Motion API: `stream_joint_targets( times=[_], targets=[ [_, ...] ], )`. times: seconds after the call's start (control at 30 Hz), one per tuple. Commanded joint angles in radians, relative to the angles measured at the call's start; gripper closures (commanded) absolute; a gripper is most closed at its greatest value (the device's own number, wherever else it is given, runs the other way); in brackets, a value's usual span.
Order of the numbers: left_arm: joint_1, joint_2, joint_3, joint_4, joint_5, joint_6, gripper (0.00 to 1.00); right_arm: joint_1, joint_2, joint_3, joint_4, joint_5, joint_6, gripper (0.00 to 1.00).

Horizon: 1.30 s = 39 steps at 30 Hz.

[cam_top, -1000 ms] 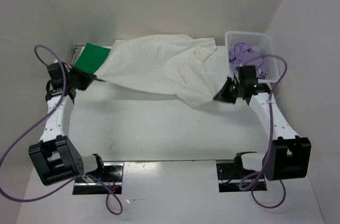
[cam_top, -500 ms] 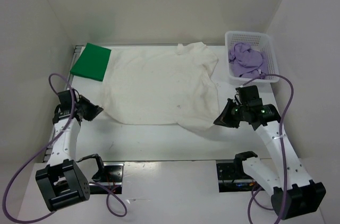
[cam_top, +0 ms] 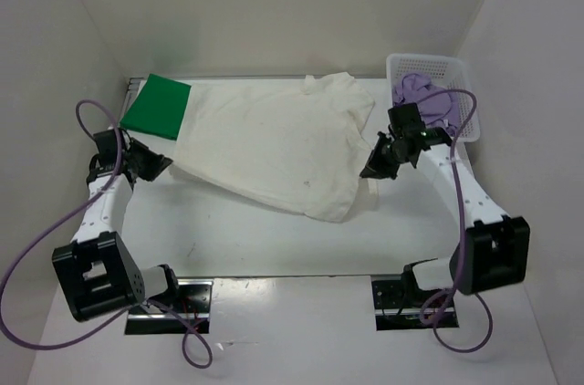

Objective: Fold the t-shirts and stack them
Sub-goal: Fold the flattened tshirt in 1/3 of the way

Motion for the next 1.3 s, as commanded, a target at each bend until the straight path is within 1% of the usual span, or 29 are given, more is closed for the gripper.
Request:
stream_joint_targets(
  times=[0.0, 0.03, 0.07, 0.13, 0.17, 0.23, 0.27, 0.43, 0.67, 0.73, 0.8, 0.83, 0.9, 0.93, 0.97, 1.0, 1.03, 1.07, 1.13, 1.17, 1.2, 1.23, 1.27],
  targets=[
    [0.005, 0.092, 0.038, 0.105, -0.012, -0.031, 0.99, -0.008, 0.124, 0.137, 0.162, 0.074, -0.050, 1.00],
    [0.005, 0.134, 0.063, 0.125, -0.012, -0.031, 0.99, -0.008, 0.203, 0.165, 0.171, 0.074, -0.050, 1.00],
    [0.005, 0.154, 0.073, 0.125, -0.022, -0.040, 0.99, -0.008, 0.236, 0.220, 0.185, 0.098, -0.062, 1.00],
    [-0.005, 0.220, 0.101, 0.150, -0.032, -0.040, 0.99, -0.008, 0.325, 0.274, 0.196, 0.109, -0.073, 1.00],
    [-0.006, 0.243, 0.121, 0.150, -0.032, -0.040, 0.99, -0.008, 0.353, 0.335, 0.196, 0.121, -0.082, 1.00],
    [-0.015, 0.306, 0.176, 0.159, -0.042, -0.040, 0.99, -0.019, 0.425, 0.389, 0.196, 0.141, -0.082, 1.00],
    [-0.025, 0.326, 0.190, 0.159, -0.055, -0.040, 0.99, -0.019, 0.451, 0.441, 0.196, 0.141, -0.093, 1.00],
    [-0.045, 0.452, 0.254, 0.186, -0.075, -0.040, 0.99, -0.062, 0.581, 0.560, 0.196, 0.160, -0.102, 1.00],
    [-0.055, 0.558, 0.339, 0.196, -0.095, -0.058, 0.99, -0.072, 0.771, 0.782, 0.161, 0.169, -0.122, 1.00],
    [-0.064, 0.593, 0.365, 0.205, -0.095, -0.058, 0.96, -0.072, 0.801, 0.819, 0.161, 0.169, -0.122, 1.00],
    [-0.064, 0.609, 0.374, 0.214, -0.095, -0.069, 0.89, -0.072, 0.822, 0.834, 0.161, 0.169, -0.122, 1.00],
    [-0.064, 0.609, 0.374, 0.214, -0.095, -0.069, 0.77, -0.072, 0.832, 0.843, 0.161, 0.157, -0.113, 0.98],
    [-0.064, 0.591, 0.364, 0.214, -0.105, -0.069, 0.64, -0.072, 0.818, 0.844, 0.173, 0.157, -0.113, 0.88],
    [-0.064, 0.574, 0.354, 0.214, -0.119, -0.069, 0.58, -0.072, 0.806, 0.831, 0.173, 0.157, -0.113, 0.78],
    [-0.064, 0.529, 0.338, 0.214, -0.128, -0.057, 0.50, -0.072, 0.789, 0.822, 0.182, 0.157, -0.113, 0.75],
    [-0.064, 0.503, 0.325, 0.214, -0.128, -0.043, 0.49, -0.072, 0.751, 0.804, 0.182, 0.157, -0.113, 0.71],
    [-0.064, 0.444, 0.313, 0.214, -0.145, -0.043, 0.49, -0.072, 0.723, 0.785, 0.182, 0.157, -0.113, 0.67],
    [-0.064, 0.411, 0.281, 0.214, -0.159, -0.034, 0.48, -0.072, 0.648, 0.717, 0.182, 0.167, -0.113, 0.66],
    [-0.064, 0.319, 0.235, 0.214, -0.168, -0.034, 0.48, -0.072, 0.556, 0.614, 0.246, 0.167, -0.104, 0.65],
    [-0.064, 0.296, 0.184, 0.214, -0.168, -0.034, 0.49, -0.072, 0.511, 0.507, 0.263, 0.158, -0.104, 0.66],
    [-0.064, 0.276, 0.158, 0.205, -0.168, -0.034, 0.52, -0.072, 0.434, 0.454, 0.289, 0.158, -0.104, 0.72],
    [-0.064, 0.244, 0.134, 0.205, -0.156, -0.034, 0.54, -0.072, 0.402, 0.405, 0.290, 0.137, -0.093, 0.86],
    [-0.064, 0.232, 0.106, 0.205, -0.133, -0.034, 0.56, -0.083, 0.375, 0.312, 0.303, 0.128, -0.093, 0.92]
  ],
)
